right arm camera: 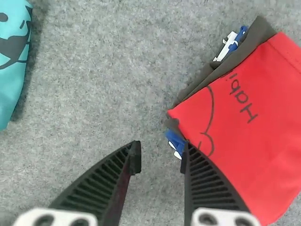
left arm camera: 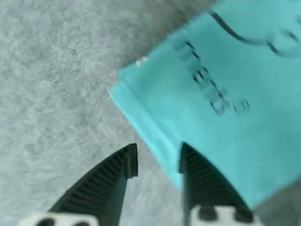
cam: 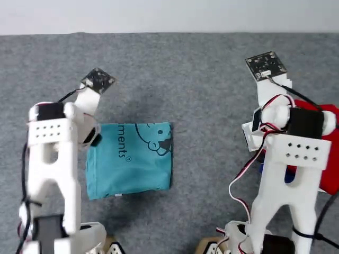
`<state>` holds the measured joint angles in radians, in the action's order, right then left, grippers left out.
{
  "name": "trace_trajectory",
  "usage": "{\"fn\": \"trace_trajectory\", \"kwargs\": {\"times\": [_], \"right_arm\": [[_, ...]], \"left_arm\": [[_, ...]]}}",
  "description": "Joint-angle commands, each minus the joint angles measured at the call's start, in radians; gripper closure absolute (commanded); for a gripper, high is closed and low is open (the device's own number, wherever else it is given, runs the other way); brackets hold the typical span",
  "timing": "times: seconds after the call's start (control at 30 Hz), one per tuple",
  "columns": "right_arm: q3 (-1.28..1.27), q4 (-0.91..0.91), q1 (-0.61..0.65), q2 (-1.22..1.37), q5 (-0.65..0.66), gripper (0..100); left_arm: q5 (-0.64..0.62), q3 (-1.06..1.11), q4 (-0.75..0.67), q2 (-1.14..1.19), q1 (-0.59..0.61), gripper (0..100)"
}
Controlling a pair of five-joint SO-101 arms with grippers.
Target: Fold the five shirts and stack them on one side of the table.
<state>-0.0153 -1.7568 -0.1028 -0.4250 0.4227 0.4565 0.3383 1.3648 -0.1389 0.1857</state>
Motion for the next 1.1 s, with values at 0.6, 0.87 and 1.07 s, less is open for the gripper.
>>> {"fn": "trace_trajectory", "kwargs": {"times": [0.6,0.87,1.07], "right_arm": [[0.005,-0.038,0.001,-0.001,0.002,84.7],[0.005,-0.038,-0.001,-0.008,0.002,84.7],[0.009,-0.038,0.015,-0.001,0.002,84.7]], "left_arm": [[-0.143,-0.740,0.072,0.740,-0.068,99],[-0.146,-0.895,0.222,0.736,-0.063,99],[-0.176,-1.021,0.393,0.626,-0.008,99]]}}
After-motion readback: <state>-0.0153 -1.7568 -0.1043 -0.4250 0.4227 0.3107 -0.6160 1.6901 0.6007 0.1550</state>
